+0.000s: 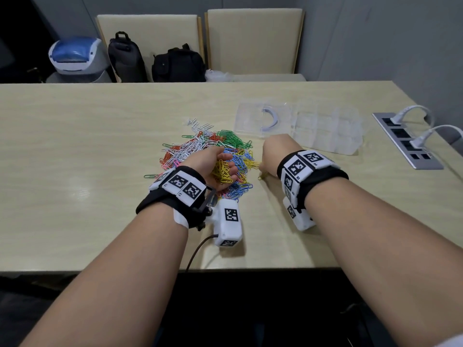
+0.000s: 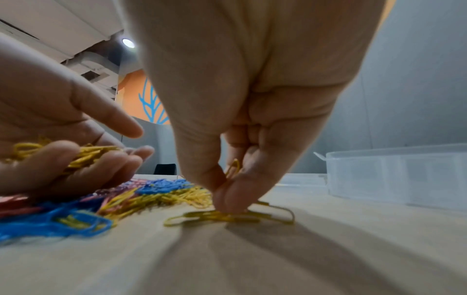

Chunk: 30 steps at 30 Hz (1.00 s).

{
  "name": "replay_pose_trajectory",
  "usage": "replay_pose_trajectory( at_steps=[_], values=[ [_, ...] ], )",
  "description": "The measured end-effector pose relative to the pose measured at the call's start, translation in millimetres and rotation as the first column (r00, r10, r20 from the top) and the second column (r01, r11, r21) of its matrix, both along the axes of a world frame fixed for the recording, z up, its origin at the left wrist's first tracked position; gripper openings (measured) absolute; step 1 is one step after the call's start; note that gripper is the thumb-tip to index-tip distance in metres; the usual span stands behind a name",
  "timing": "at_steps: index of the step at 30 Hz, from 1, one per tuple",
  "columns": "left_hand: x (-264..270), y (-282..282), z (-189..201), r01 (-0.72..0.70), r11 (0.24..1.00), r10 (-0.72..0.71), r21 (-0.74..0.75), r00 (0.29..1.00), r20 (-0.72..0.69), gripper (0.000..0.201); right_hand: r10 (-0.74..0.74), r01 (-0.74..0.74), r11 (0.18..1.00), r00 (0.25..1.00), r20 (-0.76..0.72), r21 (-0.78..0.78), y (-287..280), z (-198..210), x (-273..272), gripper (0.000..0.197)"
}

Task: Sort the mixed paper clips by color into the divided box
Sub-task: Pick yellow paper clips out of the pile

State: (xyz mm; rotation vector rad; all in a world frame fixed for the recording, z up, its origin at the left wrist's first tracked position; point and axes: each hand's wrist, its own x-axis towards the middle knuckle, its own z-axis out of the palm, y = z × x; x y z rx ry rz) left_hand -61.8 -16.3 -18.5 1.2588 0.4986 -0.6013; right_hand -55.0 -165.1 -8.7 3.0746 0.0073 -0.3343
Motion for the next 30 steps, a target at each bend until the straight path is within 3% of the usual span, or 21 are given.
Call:
replay_pose_trajectory(
  at_steps=[4,10,13,16,19,21,24,27,30],
  values=[
    [1,-5,0,0.011,1.000,-0.011,0.000,1.000,-0.004,0.029,0.022,-0.027,0.996,0.998,0.054,0.084,-2,15,0,0.020],
    [4,-12,1,0.008,0.998,-0.009,-0.066,1.000,-0.003,0.037,0.182,-0.208,0.937,0.977,0.114,0.280,19,41,-9,0.022],
    [0,-11,1,-0.014,0.993,0.013,-0.115,1.000,-0.009,0.033,0.124,-0.167,0.919,0.982,0.141,0.357,18,40,-4,0.022],
    [-1,-8,0,-0.018,0.995,0.018,-0.100,1.000,-0.004,0.034,0.098,-0.130,0.959,0.986,0.134,0.253,12,34,5,0.027],
    [2,-3,-2,-0.024,0.995,0.025,-0.100,1.000,0.008,0.029,0.097,-0.084,0.988,0.991,-0.089,0.132,8,22,10,0.041],
    [3,0,-2,-0.026,0.993,0.027,-0.113,1.000,0.006,0.027,0.110,-0.099,0.992,0.982,-0.151,0.078,7,13,11,0.041],
    [6,2,-2,-0.037,0.992,0.038,-0.118,0.999,0.010,0.027,0.104,-0.103,0.995,0.991,-0.089,0.009,4,0,19,0.036],
    [9,4,-3,-0.043,0.995,0.045,-0.094,0.999,0.020,0.026,0.024,-0.023,0.998,0.999,-0.028,0.057,3,-2,27,0.034],
    [11,7,-5,-0.044,0.995,0.045,-0.089,0.999,0.012,0.027,0.045,-0.047,0.995,0.999,0.018,0.093,9,-5,31,0.027]
  ],
)
